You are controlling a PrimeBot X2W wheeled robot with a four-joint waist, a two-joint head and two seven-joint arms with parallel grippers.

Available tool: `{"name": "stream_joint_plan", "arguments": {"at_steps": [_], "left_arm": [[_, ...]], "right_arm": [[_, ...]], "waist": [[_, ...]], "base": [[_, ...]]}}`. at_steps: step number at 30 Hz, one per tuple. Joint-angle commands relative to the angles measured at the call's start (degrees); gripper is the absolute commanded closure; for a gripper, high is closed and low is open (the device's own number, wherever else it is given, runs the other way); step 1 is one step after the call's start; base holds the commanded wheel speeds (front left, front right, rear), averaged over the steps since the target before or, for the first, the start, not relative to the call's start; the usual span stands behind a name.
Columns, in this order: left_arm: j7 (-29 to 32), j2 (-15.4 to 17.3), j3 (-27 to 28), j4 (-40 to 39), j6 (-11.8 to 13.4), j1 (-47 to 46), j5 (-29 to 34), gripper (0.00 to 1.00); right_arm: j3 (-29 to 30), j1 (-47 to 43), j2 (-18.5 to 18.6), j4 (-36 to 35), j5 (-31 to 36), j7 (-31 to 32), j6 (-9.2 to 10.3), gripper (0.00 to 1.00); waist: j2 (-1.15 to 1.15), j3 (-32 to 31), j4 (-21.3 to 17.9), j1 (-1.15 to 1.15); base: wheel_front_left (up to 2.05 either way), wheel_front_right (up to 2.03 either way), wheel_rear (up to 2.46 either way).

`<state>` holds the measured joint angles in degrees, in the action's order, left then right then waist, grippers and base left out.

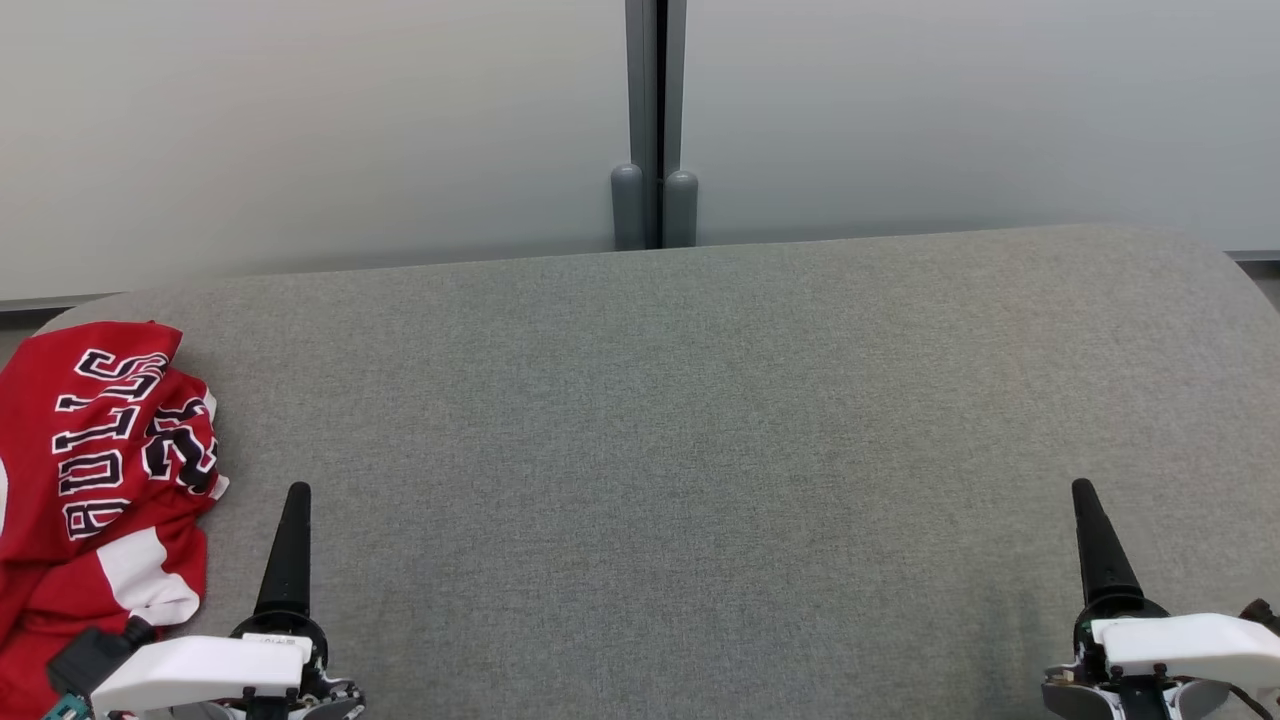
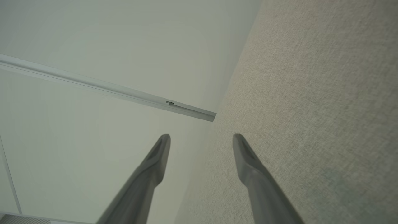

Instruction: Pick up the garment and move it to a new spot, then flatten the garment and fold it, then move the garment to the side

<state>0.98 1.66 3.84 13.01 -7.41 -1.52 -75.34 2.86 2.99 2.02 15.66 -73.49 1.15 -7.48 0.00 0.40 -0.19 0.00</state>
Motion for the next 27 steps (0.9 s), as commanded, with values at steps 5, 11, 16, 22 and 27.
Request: {"name": "stream_joint_plan", "arguments": {"at_steps": [5,11,16,22,27], "left_arm": [[-1.5,0.7,-0.7,-3.0,1.4,-0.5,7.3,0.0],[-2.9,0.8,-2.4,-4.8,2.7,0.0,14.8,0.0],[-3.9,0.8,-3.9,-5.4,3.4,0.3,20.4,0.0],[-5.1,0.9,-5.1,-6.5,4.7,0.5,25.9,0.0],[-6.0,0.9,-6.1,-7.6,5.1,0.7,30.3,0.0]], "right_arm": [[-2.2,1.3,0.5,-2.2,9.0,-1.7,0.0,0.0],[-4.5,1.4,0.6,-2.9,16.2,-3.0,-0.01,0.0],[-6.0,1.5,0.6,-3.6,21.2,-4.1,-0.01,0.0],[-7.8,1.6,0.7,-4.4,27.0,-5.3,-0.01,0.0],[-9.3,1.7,0.8,-4.6,30.9,-6.2,-0.01,0.0]], "waist": [[0.0,0.1,0.0,0.0],[0.0,0.3,-0.1,0.0],[0.0,0.4,-0.2,0.0],[0.0,0.5,-0.2,0.0],[0.0,0.5,-0.2,0.0]], "base": [[0.0,0.0,0.0],[0.0,0.0,0.0],[0.0,0.0,0.0],[0.0,0.0,0.0],[0.0,0.0,0.0]]}}
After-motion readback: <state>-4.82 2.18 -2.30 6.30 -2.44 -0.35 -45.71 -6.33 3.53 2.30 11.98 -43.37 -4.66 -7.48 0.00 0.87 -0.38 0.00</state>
